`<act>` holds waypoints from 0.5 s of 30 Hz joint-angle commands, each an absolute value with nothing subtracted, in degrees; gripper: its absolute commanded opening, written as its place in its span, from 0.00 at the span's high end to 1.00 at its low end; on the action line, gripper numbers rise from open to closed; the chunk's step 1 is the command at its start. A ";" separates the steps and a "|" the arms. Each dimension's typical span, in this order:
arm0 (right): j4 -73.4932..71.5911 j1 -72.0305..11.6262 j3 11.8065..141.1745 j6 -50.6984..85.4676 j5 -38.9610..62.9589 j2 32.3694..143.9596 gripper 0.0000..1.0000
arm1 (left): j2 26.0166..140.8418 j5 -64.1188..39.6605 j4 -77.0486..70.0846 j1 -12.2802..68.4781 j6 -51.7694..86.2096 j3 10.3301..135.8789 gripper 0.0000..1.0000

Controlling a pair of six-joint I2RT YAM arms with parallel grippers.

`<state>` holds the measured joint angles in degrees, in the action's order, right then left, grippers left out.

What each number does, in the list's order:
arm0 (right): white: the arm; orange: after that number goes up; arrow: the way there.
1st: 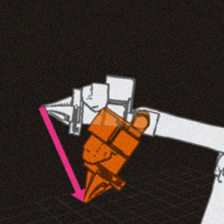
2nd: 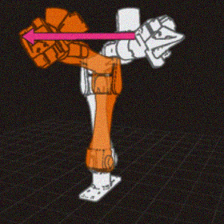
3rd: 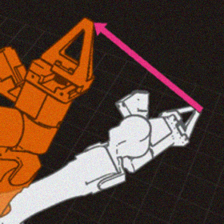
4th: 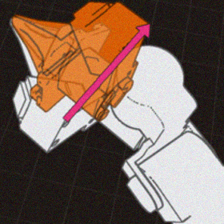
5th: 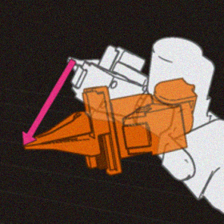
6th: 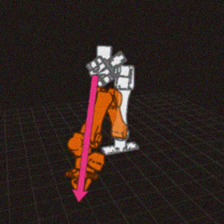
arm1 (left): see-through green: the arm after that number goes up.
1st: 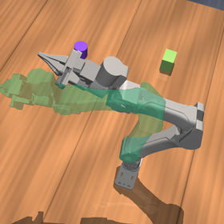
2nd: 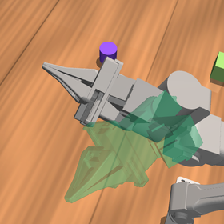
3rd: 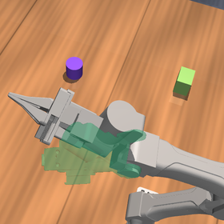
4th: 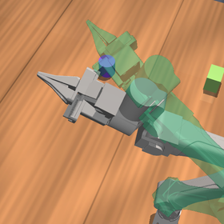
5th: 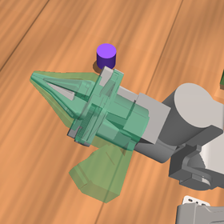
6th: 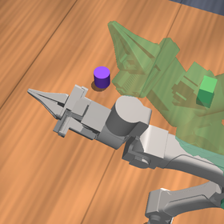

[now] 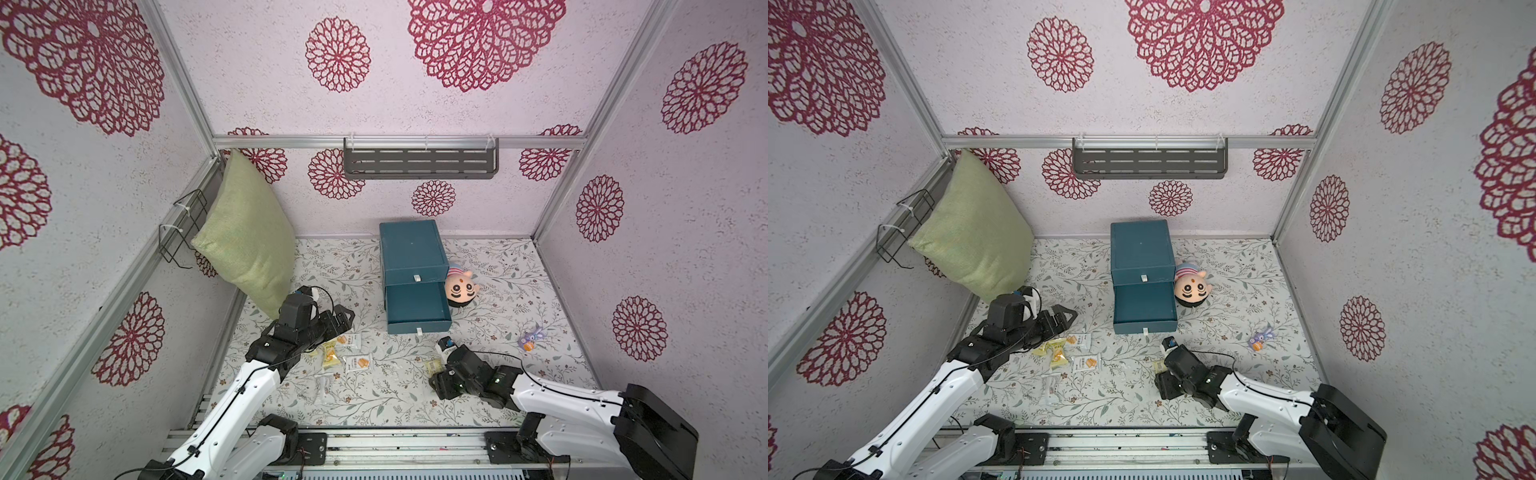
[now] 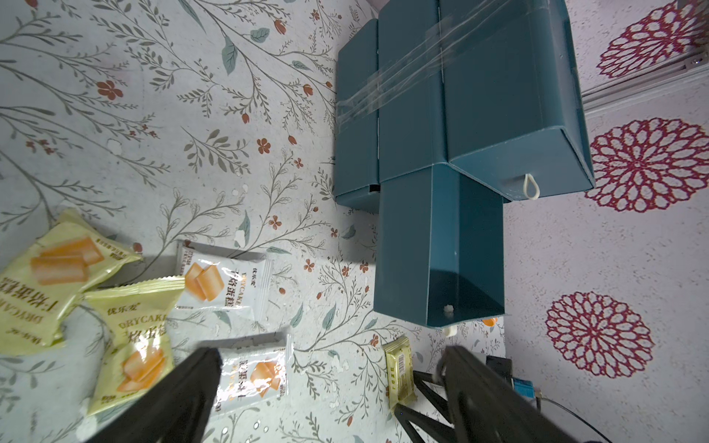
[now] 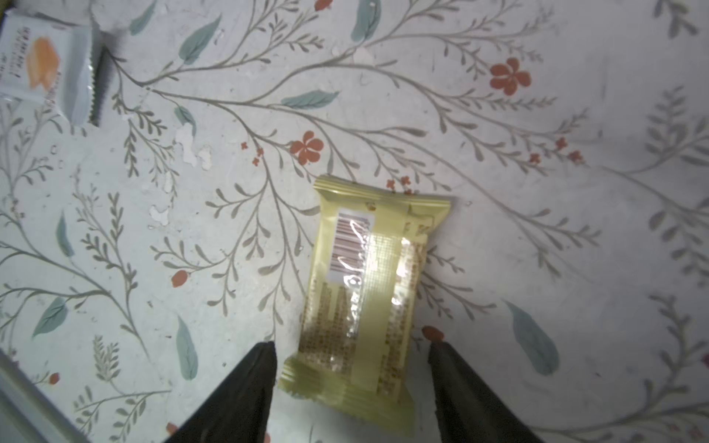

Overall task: Place the cookies into the drawer by color
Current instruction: Pick up the cookie at the center of the board.

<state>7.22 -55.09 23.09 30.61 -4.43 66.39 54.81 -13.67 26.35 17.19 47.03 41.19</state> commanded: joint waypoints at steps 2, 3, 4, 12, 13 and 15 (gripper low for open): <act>12.34 -58.18 25.63 33.27 -13.00 69.66 0.32 | 55.02 -14.30 24.79 16.98 46.76 40.83 0.03; 12.71 -58.66 25.98 33.46 -13.66 70.09 0.31 | 54.95 -14.19 24.92 16.98 46.67 40.73 0.03; 13.20 -59.04 26.39 33.65 -14.29 70.53 0.31 | 54.85 -14.09 25.03 16.96 46.67 40.69 0.03; 15.29 -61.17 29.55 34.33 -16.99 76.22 0.38 | 54.41 -13.50 24.97 17.01 46.23 40.35 0.03; 15.58 -61.51 29.91 34.37 -17.31 76.86 0.41 | 54.40 -13.42 25.00 17.00 46.23 40.34 0.02; 15.82 -61.97 30.53 34.29 -17.54 77.49 0.45 | 54.48 -13.27 25.00 17.01 46.18 40.25 0.02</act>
<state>12.01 -61.08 29.95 33.21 -16.08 75.96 54.83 -13.78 26.00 17.19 46.98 41.19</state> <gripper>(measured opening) 0.564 0.975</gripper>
